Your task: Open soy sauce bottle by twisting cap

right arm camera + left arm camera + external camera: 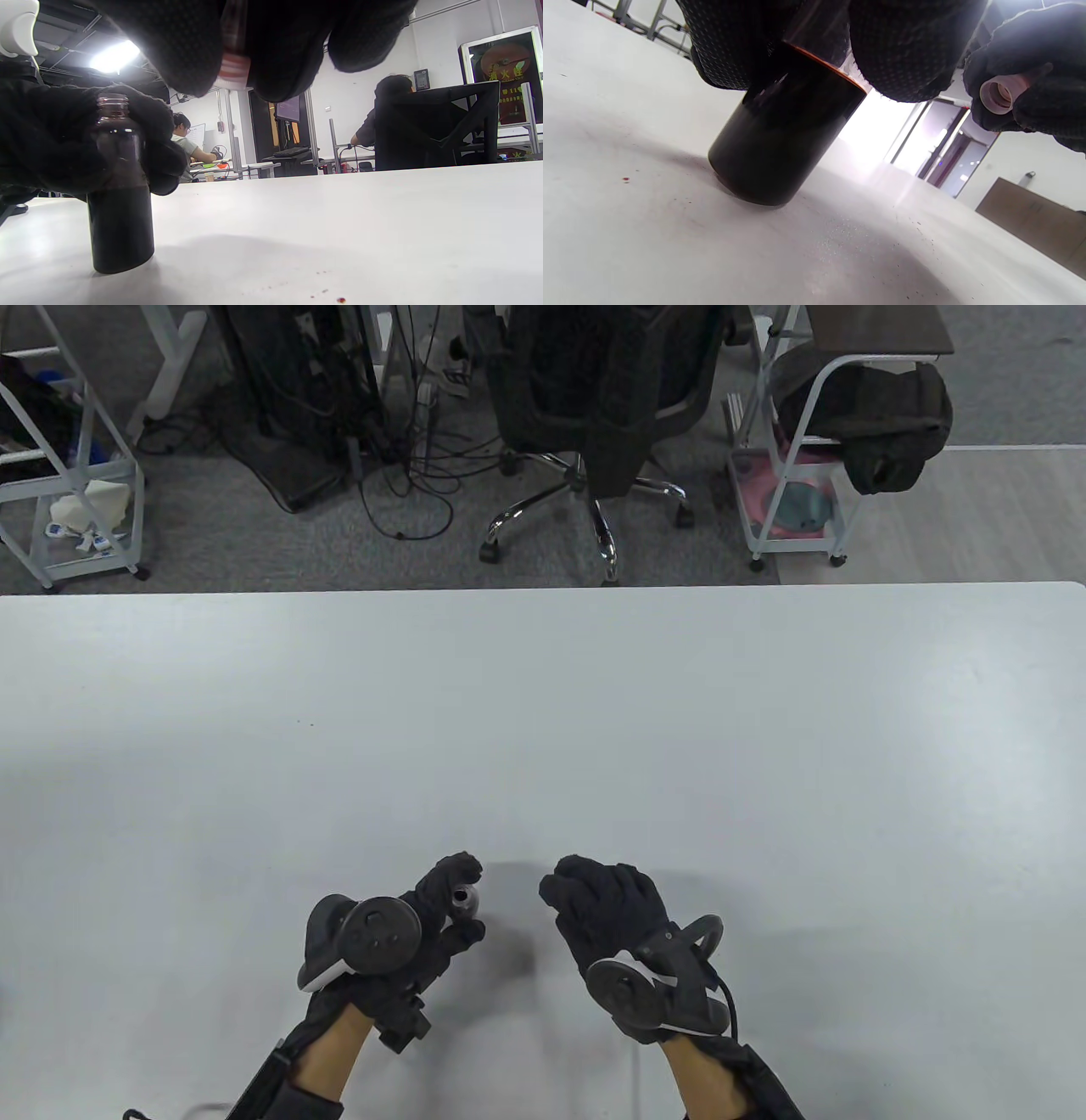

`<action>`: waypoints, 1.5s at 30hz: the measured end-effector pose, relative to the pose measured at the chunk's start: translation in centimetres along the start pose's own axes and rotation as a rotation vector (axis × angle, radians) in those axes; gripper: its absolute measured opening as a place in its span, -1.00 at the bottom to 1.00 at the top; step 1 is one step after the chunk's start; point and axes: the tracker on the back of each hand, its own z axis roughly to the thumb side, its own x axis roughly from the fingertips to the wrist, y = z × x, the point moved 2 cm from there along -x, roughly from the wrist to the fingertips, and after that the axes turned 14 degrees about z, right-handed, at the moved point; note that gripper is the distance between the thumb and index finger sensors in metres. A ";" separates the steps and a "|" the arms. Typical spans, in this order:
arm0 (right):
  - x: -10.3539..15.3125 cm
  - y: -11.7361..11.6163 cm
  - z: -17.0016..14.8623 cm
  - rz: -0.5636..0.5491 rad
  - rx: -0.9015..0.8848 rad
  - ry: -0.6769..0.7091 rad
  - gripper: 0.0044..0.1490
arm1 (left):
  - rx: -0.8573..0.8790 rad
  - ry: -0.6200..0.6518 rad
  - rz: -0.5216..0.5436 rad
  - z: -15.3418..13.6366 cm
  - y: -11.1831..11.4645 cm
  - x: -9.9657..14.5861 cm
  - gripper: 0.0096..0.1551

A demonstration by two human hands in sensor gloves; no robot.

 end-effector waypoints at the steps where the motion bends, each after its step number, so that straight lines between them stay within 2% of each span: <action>1: 0.0 0.0 -0.1 0.004 0.001 -0.004 -0.38 | -0.009 -0.010 0.005 -0.1 -0.1 0.0 -0.02; 6: -0.2 -0.2 -0.5 0.017 0.034 -0.028 -0.38 | -0.006 -0.083 0.016 -1.2 -0.6 -0.1 0.04; 15: -0.6 -0.9 -1.4 0.058 0.117 -0.085 -0.37 | -0.057 -0.083 0.017 -1.4 -0.6 0.0 0.07; 19: -1.1 -1.6 -2.0 0.107 0.199 -0.123 -0.34 | -0.094 -0.057 -0.036 -1.4 -0.6 0.1 0.28; 26: -2.0 -3.2 -3.5 0.221 0.280 -0.189 -0.35 | -0.100 -0.057 -0.057 -2.0 -2.0 0.5 0.41; 38: -2.6 -5.1 -5.1 0.358 0.365 -0.271 -0.37 | -0.193 -0.078 -0.028 -3.3 -3.5 0.8 0.41; 45: -2.6 -5.5 -5.5 0.406 0.334 -0.283 -0.36 | -0.279 -0.064 -0.028 -3.3 -3.6 0.9 0.41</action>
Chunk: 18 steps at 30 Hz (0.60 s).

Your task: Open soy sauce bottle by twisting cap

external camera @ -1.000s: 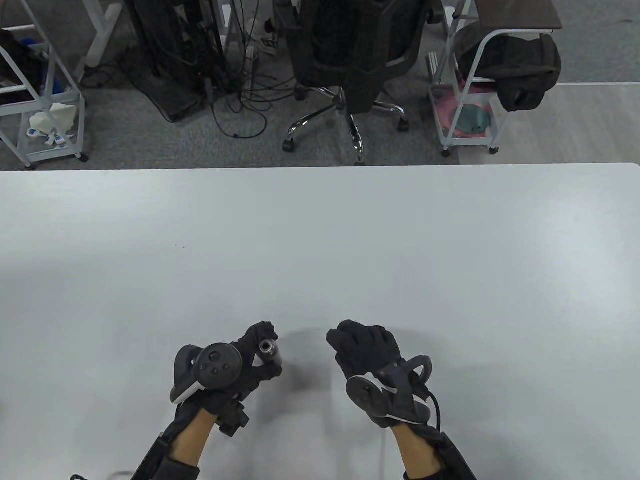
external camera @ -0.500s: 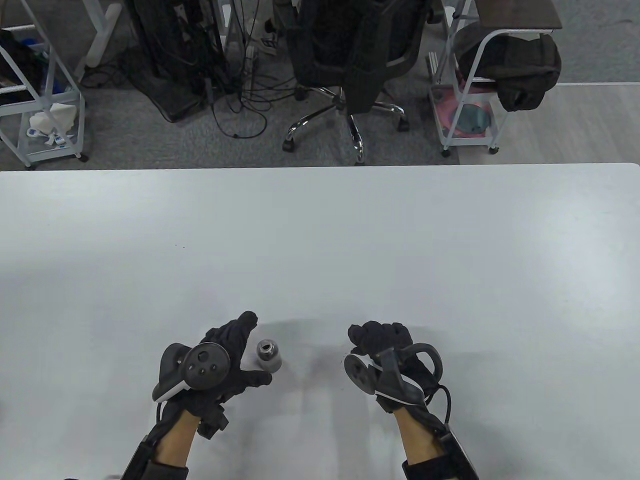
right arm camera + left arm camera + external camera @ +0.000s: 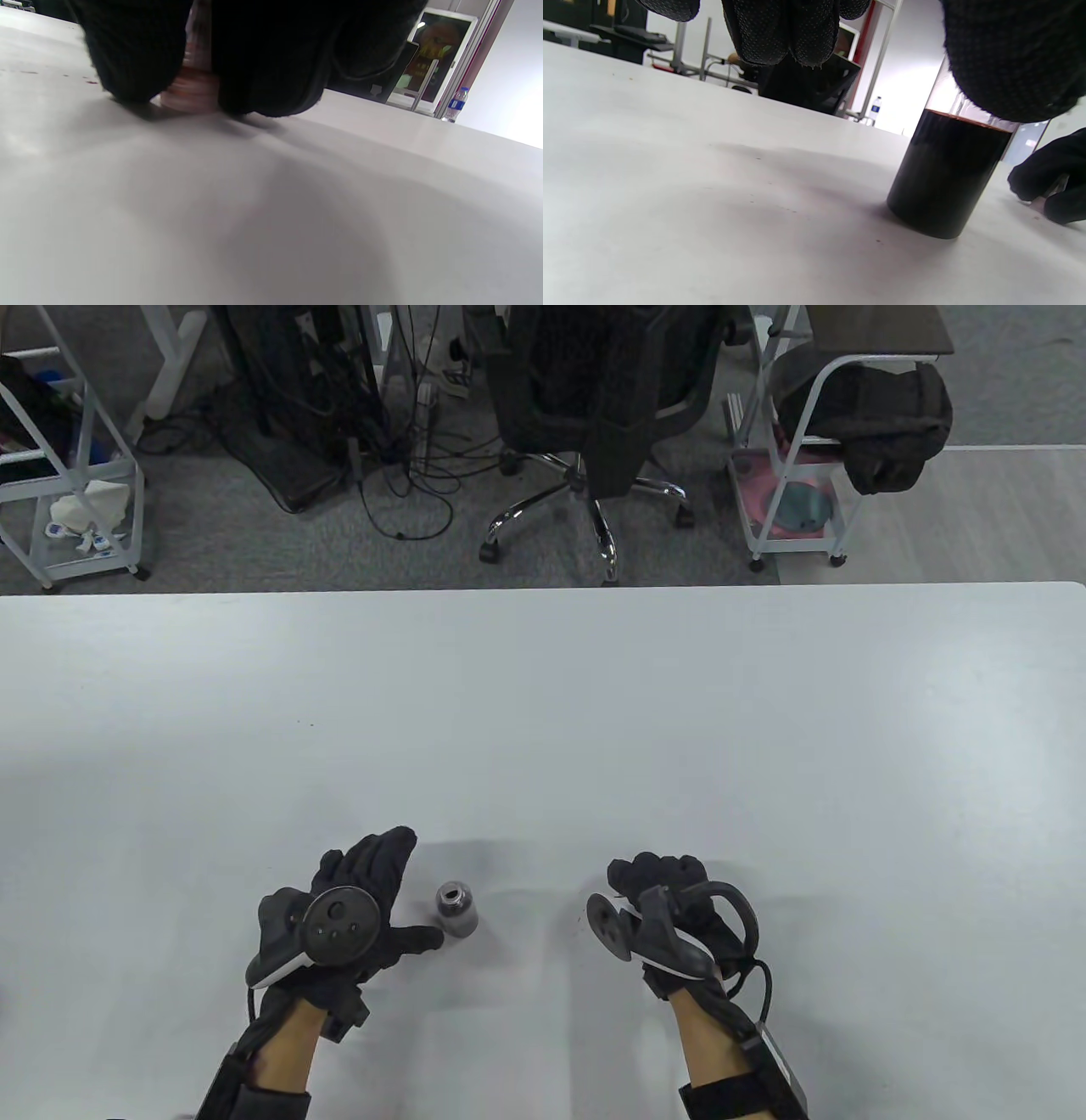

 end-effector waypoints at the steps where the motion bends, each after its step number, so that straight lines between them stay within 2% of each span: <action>1: 0.1 0.0 0.0 -0.010 -0.001 0.000 -0.34 | -0.007 0.002 -0.001 0.0 0.0 0.0 0.42; 5: 0.5 0.5 -0.5 -0.041 -0.040 0.006 -0.09 | -0.075 0.015 -0.003 0.0 -0.2 0.1 0.44; 7: 1.2 1.3 -1.0 -0.107 -0.123 0.026 0.00 | -0.092 0.020 0.003 -0.1 -0.4 0.1 0.46; 13: 3.4 2.8 -2.8 -0.275 -0.251 0.044 0.09 | -0.111 0.024 0.047 0.0 -1.3 0.3 0.49; 18: 4.2 3.0 -4.4 -0.321 -0.291 0.012 0.11 | -0.115 0.020 0.062 -0.2 -1.6 0.4 0.49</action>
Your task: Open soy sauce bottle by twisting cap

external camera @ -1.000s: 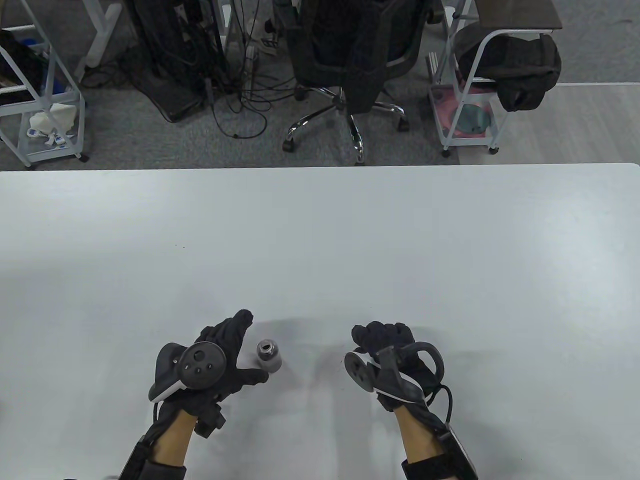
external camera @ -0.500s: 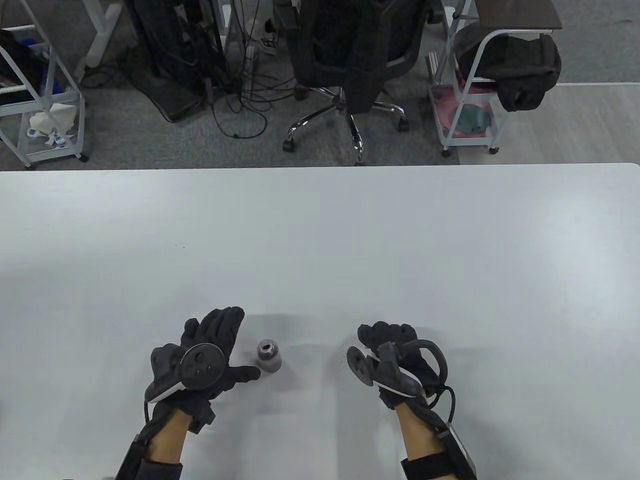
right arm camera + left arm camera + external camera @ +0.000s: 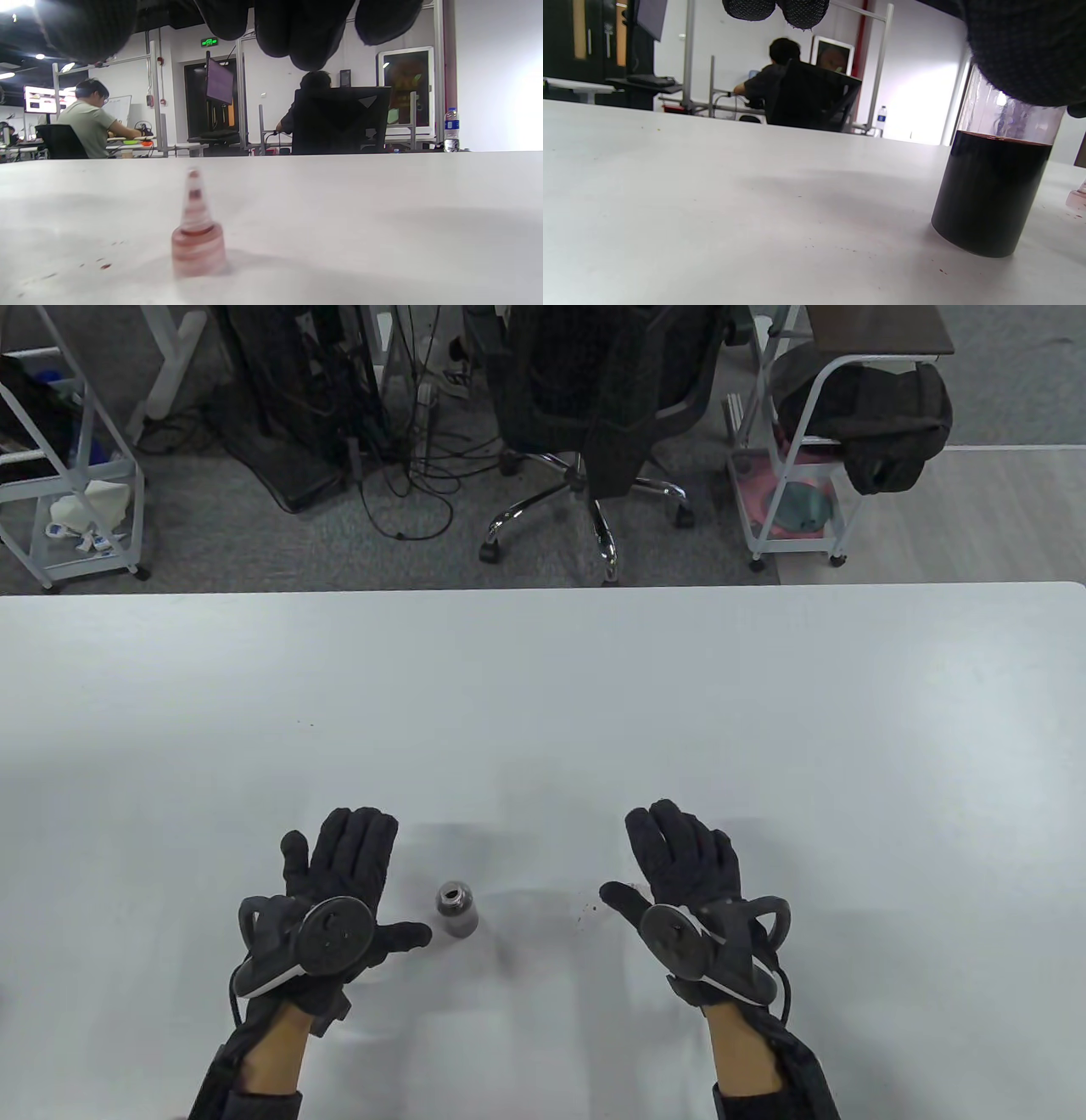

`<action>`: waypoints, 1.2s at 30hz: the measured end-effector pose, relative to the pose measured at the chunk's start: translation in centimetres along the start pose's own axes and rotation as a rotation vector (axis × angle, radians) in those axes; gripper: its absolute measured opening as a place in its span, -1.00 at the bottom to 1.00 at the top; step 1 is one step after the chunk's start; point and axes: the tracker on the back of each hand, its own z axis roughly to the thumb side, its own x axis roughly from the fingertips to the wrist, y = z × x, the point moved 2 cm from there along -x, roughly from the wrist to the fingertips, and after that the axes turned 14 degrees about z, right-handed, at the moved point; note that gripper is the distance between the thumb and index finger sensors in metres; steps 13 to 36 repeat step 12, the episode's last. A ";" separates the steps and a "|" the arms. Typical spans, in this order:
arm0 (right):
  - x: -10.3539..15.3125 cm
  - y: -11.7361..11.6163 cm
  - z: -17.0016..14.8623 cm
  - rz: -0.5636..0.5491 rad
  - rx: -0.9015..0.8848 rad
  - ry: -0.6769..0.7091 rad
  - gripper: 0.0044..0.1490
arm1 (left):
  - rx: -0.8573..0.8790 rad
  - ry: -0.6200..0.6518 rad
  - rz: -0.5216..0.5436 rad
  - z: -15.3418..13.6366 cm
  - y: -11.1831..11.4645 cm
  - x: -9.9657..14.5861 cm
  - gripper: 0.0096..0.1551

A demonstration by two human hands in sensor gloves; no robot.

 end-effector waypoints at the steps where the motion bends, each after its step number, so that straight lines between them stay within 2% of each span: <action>1: 0.1 0.1 -0.3 -0.009 -0.008 -0.006 0.11 | -0.003 -0.002 0.001 -0.1 0.0 0.0 0.49; 36: 0.3 0.0 -0.7 -0.008 -0.031 -0.011 0.13 | 0.003 -0.007 -0.011 -0.2 0.1 0.0 0.50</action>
